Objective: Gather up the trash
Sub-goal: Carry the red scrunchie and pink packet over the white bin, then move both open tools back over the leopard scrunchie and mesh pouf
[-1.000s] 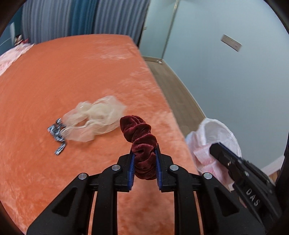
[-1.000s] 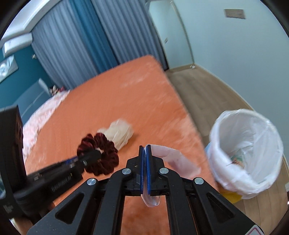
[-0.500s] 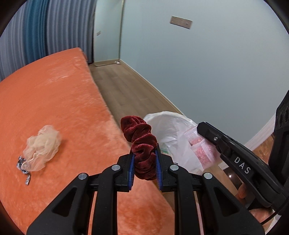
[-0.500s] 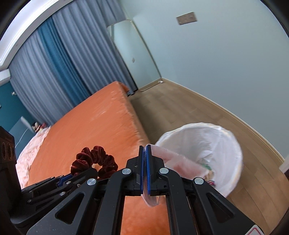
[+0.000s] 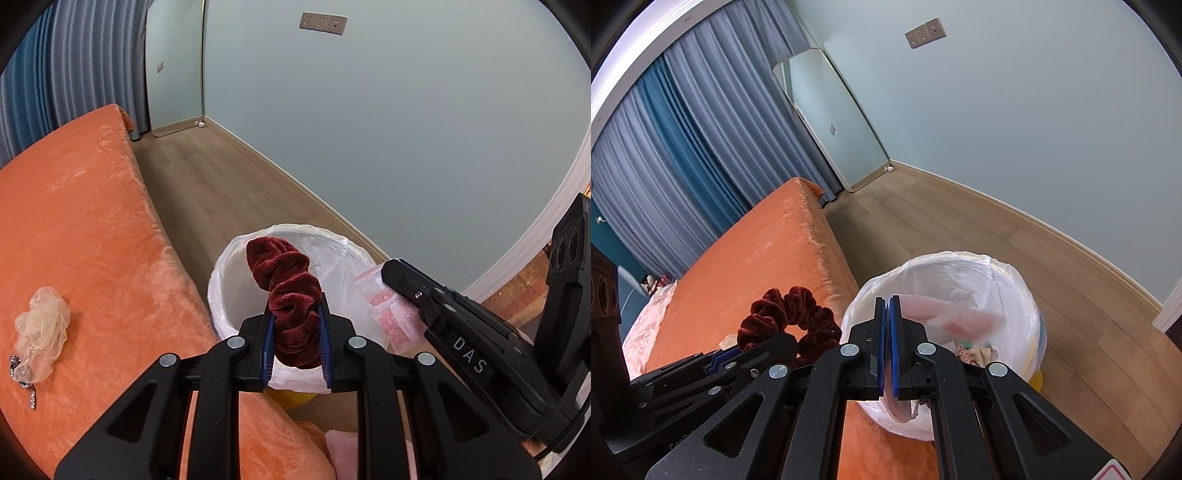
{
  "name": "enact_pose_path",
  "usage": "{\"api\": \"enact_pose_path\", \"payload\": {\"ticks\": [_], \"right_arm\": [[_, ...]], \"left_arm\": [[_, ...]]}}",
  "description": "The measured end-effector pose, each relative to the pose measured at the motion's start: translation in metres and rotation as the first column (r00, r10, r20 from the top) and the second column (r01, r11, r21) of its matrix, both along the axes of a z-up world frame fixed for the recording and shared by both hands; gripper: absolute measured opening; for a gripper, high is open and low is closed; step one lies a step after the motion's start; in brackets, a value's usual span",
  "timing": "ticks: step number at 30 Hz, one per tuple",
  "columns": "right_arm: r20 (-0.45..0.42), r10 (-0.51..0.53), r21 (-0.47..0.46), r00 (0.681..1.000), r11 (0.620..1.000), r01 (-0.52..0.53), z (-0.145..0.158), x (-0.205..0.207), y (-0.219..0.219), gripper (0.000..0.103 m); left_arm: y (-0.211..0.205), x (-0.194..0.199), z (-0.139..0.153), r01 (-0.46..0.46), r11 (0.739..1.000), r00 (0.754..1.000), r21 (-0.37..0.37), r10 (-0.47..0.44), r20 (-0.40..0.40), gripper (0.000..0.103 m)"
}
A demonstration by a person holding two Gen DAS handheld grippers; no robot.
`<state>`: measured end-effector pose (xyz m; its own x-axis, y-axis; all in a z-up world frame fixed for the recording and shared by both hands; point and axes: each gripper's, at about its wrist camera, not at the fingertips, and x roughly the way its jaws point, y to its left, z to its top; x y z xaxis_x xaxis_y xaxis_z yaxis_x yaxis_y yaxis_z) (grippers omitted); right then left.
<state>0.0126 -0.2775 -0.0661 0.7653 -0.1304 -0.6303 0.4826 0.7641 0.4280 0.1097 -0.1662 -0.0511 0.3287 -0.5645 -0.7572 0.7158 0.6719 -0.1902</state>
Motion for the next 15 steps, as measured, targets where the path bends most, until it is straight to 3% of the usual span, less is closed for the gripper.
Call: {"api": "enact_pose_path", "payload": {"ticks": [1,4,8,13,15], "right_arm": [[-0.003,-0.003,0.009,1.000,1.000,0.003,-0.001,0.000,-0.002,0.011],[-0.008,-0.020,0.025,1.000,0.999,0.020,-0.004,0.000,-0.008,0.013],[-0.023,-0.015,0.009,1.000,1.000,0.015,-0.005,0.003,-0.008,0.015],[-0.022,-0.029,-0.009,0.999,1.000,0.029,-0.004,-0.002,-0.007,0.034],[-0.022,-0.029,-0.013,0.999,1.000,0.029,-0.003,-0.003,-0.005,0.035]], "left_arm": [[-0.004,0.001,-0.002,0.001,1.000,1.000,-0.002,-0.001,-0.010,0.024],[-0.008,0.004,-0.006,-0.033,0.999,0.999,0.000,0.033,0.003,0.047],[-0.010,0.007,-0.006,-0.049,0.999,0.999,0.000,0.049,0.003,0.048],[-0.005,0.006,-0.004,-0.069,0.998,0.998,0.001,0.069,0.005,0.048],[0.000,0.006,-0.002,-0.080,0.997,0.997,-0.003,0.080,0.004,0.048]]}}
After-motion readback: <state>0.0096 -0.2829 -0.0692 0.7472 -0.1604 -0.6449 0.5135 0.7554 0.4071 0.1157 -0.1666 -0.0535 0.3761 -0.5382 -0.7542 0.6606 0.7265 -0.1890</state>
